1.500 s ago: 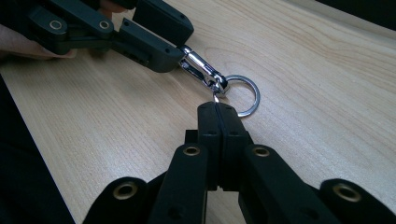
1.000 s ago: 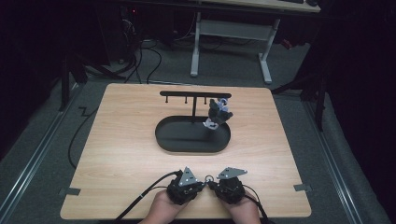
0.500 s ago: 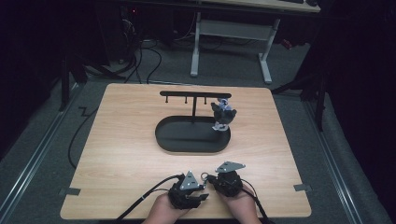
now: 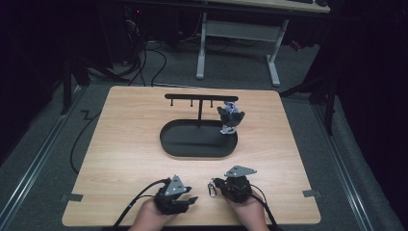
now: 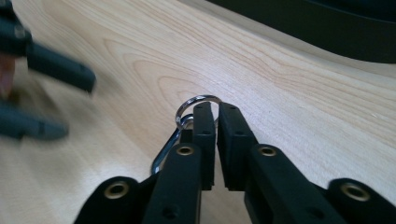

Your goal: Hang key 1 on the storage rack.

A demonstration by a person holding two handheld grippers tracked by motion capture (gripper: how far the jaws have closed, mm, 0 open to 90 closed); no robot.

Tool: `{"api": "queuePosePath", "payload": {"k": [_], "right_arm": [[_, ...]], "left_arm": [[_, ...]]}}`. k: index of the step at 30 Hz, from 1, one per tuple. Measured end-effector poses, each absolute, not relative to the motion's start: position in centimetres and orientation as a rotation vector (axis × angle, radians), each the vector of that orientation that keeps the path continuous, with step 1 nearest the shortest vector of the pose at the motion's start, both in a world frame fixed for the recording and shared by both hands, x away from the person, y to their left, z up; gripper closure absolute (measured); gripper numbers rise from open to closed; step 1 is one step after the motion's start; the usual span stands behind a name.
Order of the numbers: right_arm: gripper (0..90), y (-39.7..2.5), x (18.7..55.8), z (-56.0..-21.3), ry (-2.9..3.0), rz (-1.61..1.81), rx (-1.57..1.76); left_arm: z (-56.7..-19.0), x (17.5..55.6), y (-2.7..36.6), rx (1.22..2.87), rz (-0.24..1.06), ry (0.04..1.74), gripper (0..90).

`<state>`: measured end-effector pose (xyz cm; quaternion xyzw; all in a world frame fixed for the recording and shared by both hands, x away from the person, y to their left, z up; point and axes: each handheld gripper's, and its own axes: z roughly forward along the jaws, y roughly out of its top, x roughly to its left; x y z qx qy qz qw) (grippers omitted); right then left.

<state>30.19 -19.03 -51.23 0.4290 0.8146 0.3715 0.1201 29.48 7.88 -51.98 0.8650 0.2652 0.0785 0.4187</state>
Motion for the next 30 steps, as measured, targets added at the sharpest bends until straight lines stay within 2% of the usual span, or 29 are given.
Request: {"api": "queuePosePath", "payload": {"k": [1,2,3,7,9,11,12,13,14,18,25,27,30], "right_arm": [[75.8,-19.0,29.4,-51.1,2.381,1.114,1.28],[75.8,-19.0,29.4,-51.1,2.381,1.114,1.28],[66.0,-18.8,28.8,-51.4,2.396,1.118,1.296],[54.5,-18.0,28.3,-51.7,2.41,1.087,1.309],[53.0,-17.9,28.4,-51.8,2.407,1.081,1.314],[55.5,-17.3,28.5,-52.3,2.415,1.043,1.291],[58.6,-17.1,28.4,-52.3,2.407,1.026,1.272],[66.3,-16.9,28.2,-52.2,2.389,0.949,1.216],[67.4,-17.1,28.2,-52.2,2.388,0.931,1.21],[67.8,-18.3,28.3,-52.1,2.375,0.892,1.218],[68.1,-23.6,28.4,-51.9,2.298,0.862,1.35],[68.1,-26.2,28.2,-51.8,2.262,0.863,1.403],[67.9,-27.7,27.9,-51.8,2.24,0.871,1.438]], "left_arm": [[-52.0,29.6,9.6,2.156,0.242,0.701,55.5],[-52.0,29.6,9.6,2.156,0.242,0.701,55.5],[-52.3,29.8,11.6,2.115,0.25,0.749,55.6],[-51.7,30.5,13.6,2.061,0.275,0.791,55.7],[-51.6,30.7,13.9,2.039,0.272,0.805,55.5],[-51.7,30.8,14.0,2.041,0.274,0.807,54.6],[-51.8,30.7,13.9,2.054,0.278,0.798,54.6],[-51.9,30.7,13.7,2.067,0.28,0.787,54.3],[-51.9,30.7,13.7,2.067,0.28,0.787,54.3],[-51.8,30.7,13.7,2.066,0.267,0.783,54.3],[-52.0,30.7,13.6,2.071,0.263,0.773,54.3],[-52.0,30.9,13.6,2.077,0.264,0.769,54.3],[-51.9,30.9,13.7,2.075,0.273,0.769,53.4]]}}
